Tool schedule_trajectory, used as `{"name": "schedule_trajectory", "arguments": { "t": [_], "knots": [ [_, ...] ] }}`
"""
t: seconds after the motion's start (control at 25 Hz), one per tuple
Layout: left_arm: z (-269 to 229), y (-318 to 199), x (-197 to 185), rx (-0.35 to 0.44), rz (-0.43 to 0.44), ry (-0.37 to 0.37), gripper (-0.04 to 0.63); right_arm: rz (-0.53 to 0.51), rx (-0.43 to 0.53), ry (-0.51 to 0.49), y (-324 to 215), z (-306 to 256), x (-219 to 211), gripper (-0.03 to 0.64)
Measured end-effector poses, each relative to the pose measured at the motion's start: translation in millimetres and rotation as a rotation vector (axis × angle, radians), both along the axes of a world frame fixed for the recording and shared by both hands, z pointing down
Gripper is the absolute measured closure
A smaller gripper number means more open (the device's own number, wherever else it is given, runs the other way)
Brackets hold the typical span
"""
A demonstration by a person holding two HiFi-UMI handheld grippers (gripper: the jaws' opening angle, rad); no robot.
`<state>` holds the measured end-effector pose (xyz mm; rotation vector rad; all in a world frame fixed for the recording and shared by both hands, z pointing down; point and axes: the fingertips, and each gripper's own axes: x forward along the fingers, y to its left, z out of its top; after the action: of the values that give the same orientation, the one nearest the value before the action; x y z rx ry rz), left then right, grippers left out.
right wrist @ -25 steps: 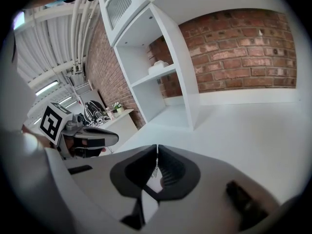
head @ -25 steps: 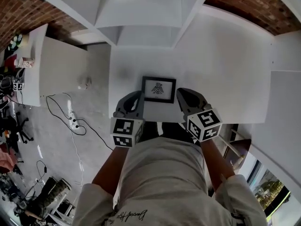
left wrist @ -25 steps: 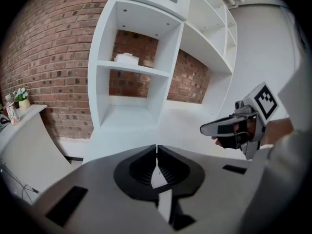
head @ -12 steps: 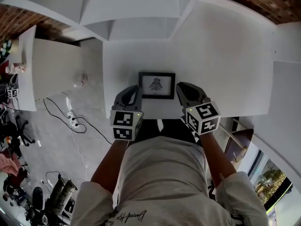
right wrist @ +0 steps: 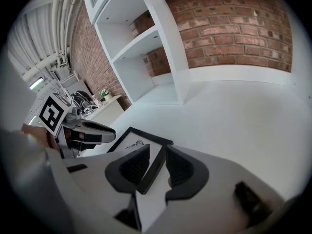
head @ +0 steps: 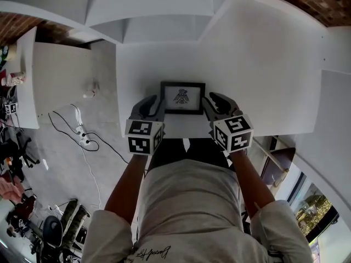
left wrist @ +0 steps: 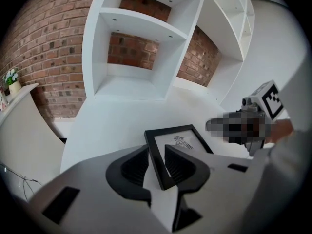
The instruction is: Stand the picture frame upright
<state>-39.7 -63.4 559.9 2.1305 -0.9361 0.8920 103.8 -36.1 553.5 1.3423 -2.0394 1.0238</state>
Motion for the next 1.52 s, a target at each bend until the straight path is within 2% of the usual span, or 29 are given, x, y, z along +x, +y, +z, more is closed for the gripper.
{"name": "schedule_trajectory", "arguments": {
  "t": [0.16,0.84,1.52],
  "knots": [
    [9,1,4,-0.025,0.029,-0.002,0.470,-0.001,-0.023,-0.005,0,10,-2,0.515],
    [26,-3,11,-0.087,0.019,0.012,0.456,-0.005,-0.102,-0.009,-3,36,-8,0.511],
    [23,-2,10,-0.062,-0.014,0.012,0.499,0.014,-0.101,-0.005,-4,36,-8,0.511]
  ]
}}
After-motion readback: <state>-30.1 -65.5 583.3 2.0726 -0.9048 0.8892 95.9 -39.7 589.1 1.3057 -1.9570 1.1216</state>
